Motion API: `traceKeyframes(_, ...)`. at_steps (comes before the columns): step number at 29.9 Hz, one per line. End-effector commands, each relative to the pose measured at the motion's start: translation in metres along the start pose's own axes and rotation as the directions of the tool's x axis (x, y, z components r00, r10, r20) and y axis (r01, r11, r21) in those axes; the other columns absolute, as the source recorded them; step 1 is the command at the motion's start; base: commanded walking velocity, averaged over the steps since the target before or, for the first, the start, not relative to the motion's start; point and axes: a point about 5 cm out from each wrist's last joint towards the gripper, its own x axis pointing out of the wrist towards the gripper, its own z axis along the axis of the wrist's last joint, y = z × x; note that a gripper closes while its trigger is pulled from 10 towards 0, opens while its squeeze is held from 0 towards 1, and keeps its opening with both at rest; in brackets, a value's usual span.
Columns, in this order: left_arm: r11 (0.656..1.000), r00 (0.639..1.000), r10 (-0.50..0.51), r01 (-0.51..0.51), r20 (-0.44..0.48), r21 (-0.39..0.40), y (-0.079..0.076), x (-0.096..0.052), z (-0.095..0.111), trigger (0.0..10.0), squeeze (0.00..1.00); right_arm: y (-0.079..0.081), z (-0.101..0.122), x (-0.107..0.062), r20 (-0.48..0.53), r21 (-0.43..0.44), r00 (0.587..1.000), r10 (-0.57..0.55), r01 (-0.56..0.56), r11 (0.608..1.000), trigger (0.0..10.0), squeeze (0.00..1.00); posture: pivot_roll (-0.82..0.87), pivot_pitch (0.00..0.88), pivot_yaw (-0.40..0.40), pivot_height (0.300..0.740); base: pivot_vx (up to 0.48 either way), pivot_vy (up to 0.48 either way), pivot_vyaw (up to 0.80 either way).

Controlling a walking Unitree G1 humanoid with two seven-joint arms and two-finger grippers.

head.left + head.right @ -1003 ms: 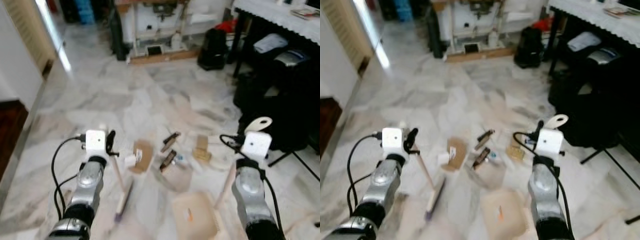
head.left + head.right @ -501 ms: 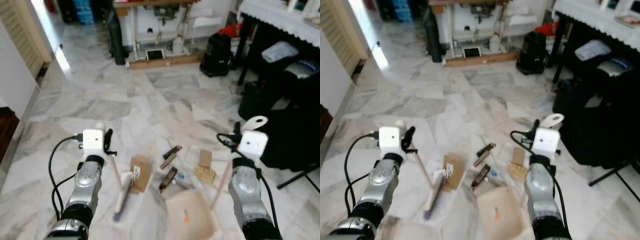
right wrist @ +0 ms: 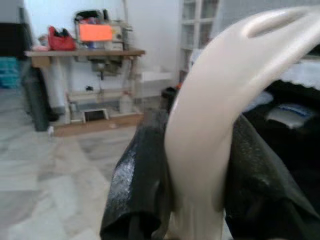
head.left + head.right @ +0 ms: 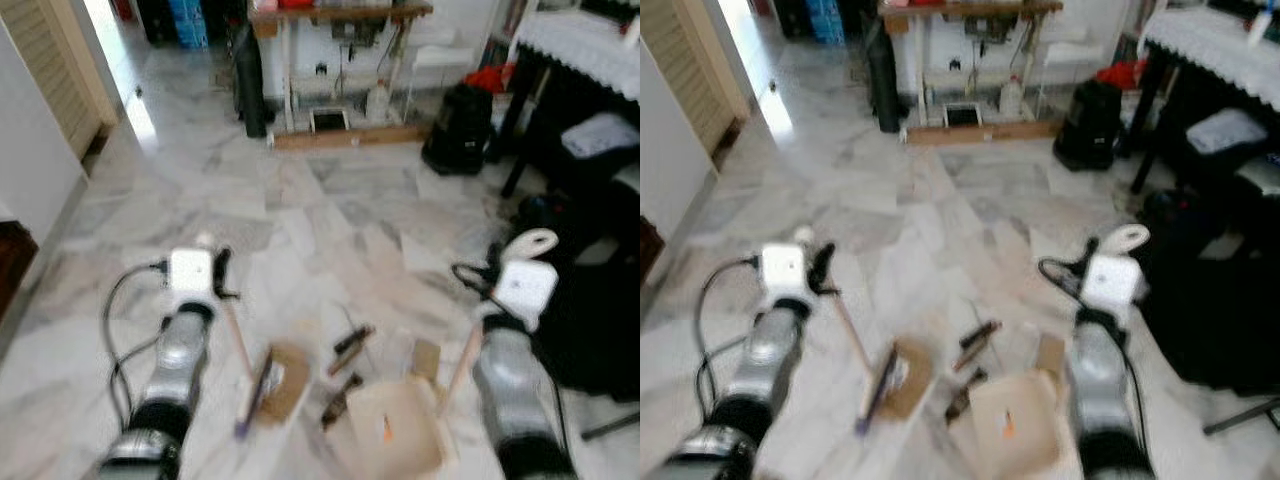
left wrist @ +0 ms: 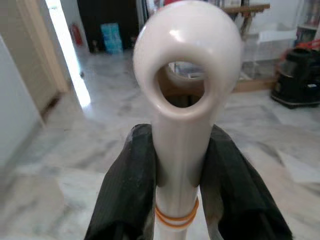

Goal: Sweep floor

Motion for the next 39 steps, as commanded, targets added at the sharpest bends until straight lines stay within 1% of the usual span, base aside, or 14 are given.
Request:
traceKeyframes(1, 1.000, 0.996, -0.001, 0.002, 0.087, -0.006, -0.0034, 0.0065, 0.0169, 10.0, 0.00, -0.0066, 0.0057, 0.0031, 0.026, 0.016, 0.999, -0.028, 0.027, 0.999, 10.0, 0.00, -0.09, 0.000, 0.044, 0.740, 0.000, 0.000, 0.00)
traceKeyframes(9, 1.000, 0.994, 0.003, -0.001, 0.108, -0.018, -0.0036, 0.0065, 0.0209, 10.0, 0.00, -0.0055, 0.0048, 0.0020, 0.023, 0.015, 0.999, -0.026, 0.025, 1.000, 10.0, 0.00, -0.08, 0.000, 0.041, 0.740, 0.000, 0.000, 0.00)
traceKeyframes(17, 0.999, 0.996, 0.007, -0.003, 0.094, -0.041, -0.0064, 0.0057, 0.0188, 10.0, 0.00, -0.0096, 0.0052, 0.0023, 0.025, 0.016, 0.999, -0.034, 0.033, 0.999, 10.0, 0.00, -0.09, 0.000, 0.038, 0.740, 0.000, 0.000, 0.00)
traceKeyframes(19, 0.999, 0.996, 0.007, -0.004, 0.093, -0.040, -0.0068, 0.0058, 0.0188, 10.0, 0.00, -0.0103, 0.0045, 0.0024, 0.018, 0.019, 0.999, -0.037, 0.036, 0.999, 10.0, 0.00, -0.09, 0.000, 0.036, 0.740, 0.000, 0.412, 0.00)
traceKeyframes(23, 0.999, 0.996, 0.009, -0.005, 0.090, -0.043, -0.0069, 0.0057, 0.0181, 10.0, 0.00, -0.0111, 0.0038, 0.0024, 0.010, 0.029, 0.999, -0.041, 0.041, 0.999, 10.0, 0.00, -0.09, 0.000, 0.035, 0.740, 0.000, 0.480, -0.79)
traceKeyframes(25, 0.999, 0.996, 0.008, -0.004, 0.088, -0.043, -0.0075, 0.0054, 0.0175, 10.0, 0.00, -0.0113, 0.0052, 0.0025, 0.024, 0.025, 0.999, -0.036, 0.035, 0.999, 10.0, 0.00, -0.09, 0.000, 0.033, 0.740, 0.000, 0.480, -0.64)
traceKeyframes(31, 0.999, 0.996, 0.008, -0.005, 0.084, -0.044, -0.0081, 0.0050, 0.0165, 10.0, 0.00, -0.0083, 0.0066, 0.0027, 0.033, 0.010, 0.999, -0.026, 0.026, 1.000, 10.0, 0.00, -0.08, 0.000, 0.030, 0.740, 0.000, 0.480, 0.00)
traceKeyframes(36, 0.999, 0.997, 0.008, -0.004, 0.081, -0.043, -0.0081, 0.0048, 0.0160, 10.0, 0.00, -0.0077, 0.0060, 0.0025, 0.027, 0.020, 0.999, -0.027, 0.026, 0.999, 10.0, 0.00, -0.08, 0.000, 0.031, 0.740, 0.000, 0.480, 0.00)
traceKeyframes(39, 0.999, 0.997, 0.006, -0.003, 0.079, -0.041, -0.0079, 0.0049, 0.0157, 10.0, 0.00, -0.0088, 0.0045, 0.0024, 0.012, 0.040, 0.999, -0.033, 0.033, 0.999, 10.0, 0.00, -0.09, 0.000, 0.033, 0.740, 0.000, 0.480, -0.76)
